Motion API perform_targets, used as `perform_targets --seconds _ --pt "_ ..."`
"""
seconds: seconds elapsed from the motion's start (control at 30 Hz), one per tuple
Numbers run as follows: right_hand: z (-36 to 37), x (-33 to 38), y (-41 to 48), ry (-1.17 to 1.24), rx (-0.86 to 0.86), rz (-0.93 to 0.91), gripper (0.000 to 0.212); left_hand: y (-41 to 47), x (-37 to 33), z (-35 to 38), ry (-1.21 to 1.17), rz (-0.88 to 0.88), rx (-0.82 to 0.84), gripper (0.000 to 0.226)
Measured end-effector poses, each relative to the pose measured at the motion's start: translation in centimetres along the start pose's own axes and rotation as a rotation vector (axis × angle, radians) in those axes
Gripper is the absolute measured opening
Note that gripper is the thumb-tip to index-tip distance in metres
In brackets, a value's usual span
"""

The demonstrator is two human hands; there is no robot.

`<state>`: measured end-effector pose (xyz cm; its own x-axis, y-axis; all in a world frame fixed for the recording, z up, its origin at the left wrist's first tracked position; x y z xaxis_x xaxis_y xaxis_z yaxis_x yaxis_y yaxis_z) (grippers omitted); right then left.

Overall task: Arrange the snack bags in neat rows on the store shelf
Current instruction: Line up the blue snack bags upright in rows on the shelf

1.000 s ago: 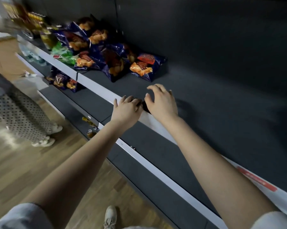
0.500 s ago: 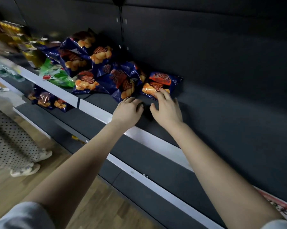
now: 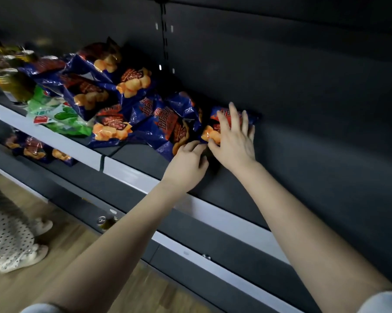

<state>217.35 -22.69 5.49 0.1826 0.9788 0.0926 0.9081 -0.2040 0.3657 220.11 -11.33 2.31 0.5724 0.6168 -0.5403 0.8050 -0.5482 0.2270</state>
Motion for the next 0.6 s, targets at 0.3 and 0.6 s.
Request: perform_targets --seconds 0.3,0.6 --pt "4.3 -0.8 2.7 -0.039 0.269 0.035 0.068 0.0 0.9 -0.3 0.039 -0.109 -0.029 0.037" --pt "3.2 -1.4 2.1 -0.004 0.182 0.037 0.051 -0.2 0.9 -0.4 0.038 -0.127 -0.038 0.035"
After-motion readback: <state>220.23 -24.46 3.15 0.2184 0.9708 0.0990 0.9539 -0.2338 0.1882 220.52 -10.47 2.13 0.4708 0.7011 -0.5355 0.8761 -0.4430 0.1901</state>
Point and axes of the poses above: each hand's wrist, its own y-axis towards the middle knuckle, its own z-axis out of the palm, x = y × z, the point moved 8 cm from there along y, towards the middle knuckle, and after that the axes turned 12 degrees about -z, right-handed, at the moved point
